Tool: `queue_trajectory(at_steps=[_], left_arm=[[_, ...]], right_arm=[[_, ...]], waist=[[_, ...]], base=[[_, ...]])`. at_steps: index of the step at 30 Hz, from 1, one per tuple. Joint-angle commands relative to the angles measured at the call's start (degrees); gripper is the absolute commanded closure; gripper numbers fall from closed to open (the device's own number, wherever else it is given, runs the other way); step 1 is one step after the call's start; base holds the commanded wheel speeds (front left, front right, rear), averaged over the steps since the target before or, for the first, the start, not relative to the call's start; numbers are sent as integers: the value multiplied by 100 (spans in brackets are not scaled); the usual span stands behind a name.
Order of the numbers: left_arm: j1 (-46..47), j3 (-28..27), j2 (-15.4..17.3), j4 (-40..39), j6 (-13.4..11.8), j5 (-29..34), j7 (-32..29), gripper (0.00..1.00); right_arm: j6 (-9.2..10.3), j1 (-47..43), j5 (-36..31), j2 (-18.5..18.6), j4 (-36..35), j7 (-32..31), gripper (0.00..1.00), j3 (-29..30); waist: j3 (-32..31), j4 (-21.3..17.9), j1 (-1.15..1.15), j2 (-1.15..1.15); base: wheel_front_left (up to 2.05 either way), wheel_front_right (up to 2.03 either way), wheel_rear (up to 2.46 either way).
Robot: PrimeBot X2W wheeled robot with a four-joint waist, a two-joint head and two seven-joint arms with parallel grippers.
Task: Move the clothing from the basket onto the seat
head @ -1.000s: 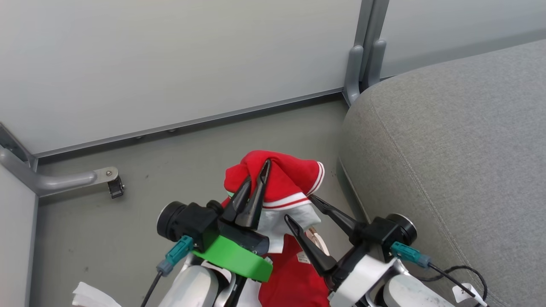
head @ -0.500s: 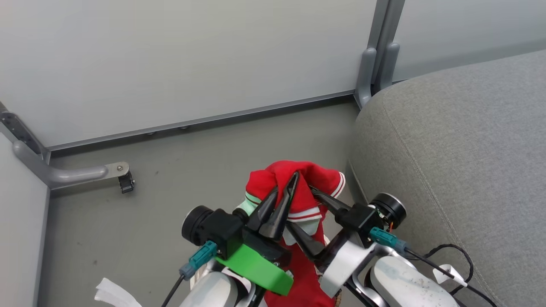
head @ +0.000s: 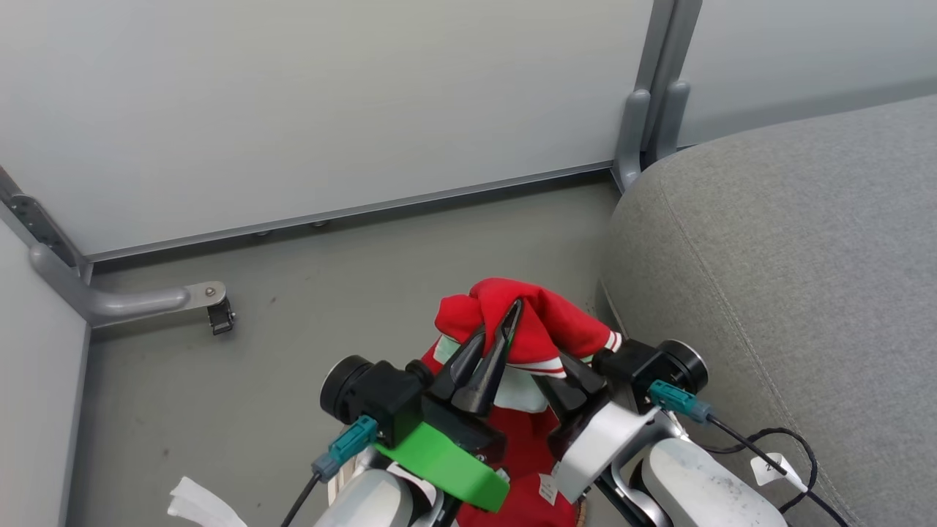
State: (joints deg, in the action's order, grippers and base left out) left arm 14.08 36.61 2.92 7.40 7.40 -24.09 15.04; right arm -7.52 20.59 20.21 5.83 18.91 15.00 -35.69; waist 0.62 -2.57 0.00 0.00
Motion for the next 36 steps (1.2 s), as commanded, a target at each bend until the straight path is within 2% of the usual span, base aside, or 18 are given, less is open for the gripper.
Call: queue_trajectory(at_steps=[1,7,21,23,28,31,36], left_arm=[[-5,-72,-1,9,15,63,22,0],[-43,-224,-1,88,8,196,13,0],[52,-327,21,324,7,339,11,0],[90,-275,33,375,7,332,10,0],[282,-15,89,540,7,225,10,0],[456,115,164,659,7,175,10,0],[526,155,261,760,7,224,10,0]], right_arm=[[6,-92,3,16,-60,27,100,61],[6,-247,-65,38,-241,27,100,198],[6,-434,-34,93,-514,28,100,598],[6,-491,-29,100,-529,28,100,723],[6,-555,-148,140,-651,27,100,1076],[6,-299,-268,250,-747,28,100,1285],[6,320,-431,605,-732,28,100,1358]], waist=[[34,-93,0,0],[157,-640,0,0],[506,-2559,0,0],[563,-2732,0,0],[762,-2834,0,0],[942,-2865,0,0],[1146,-2863,0,0]], base=[[0,0,0],[0,0,0],[0,0,0],[0,0,0],[0,0,0],[0,0,0],[0,0,0]])
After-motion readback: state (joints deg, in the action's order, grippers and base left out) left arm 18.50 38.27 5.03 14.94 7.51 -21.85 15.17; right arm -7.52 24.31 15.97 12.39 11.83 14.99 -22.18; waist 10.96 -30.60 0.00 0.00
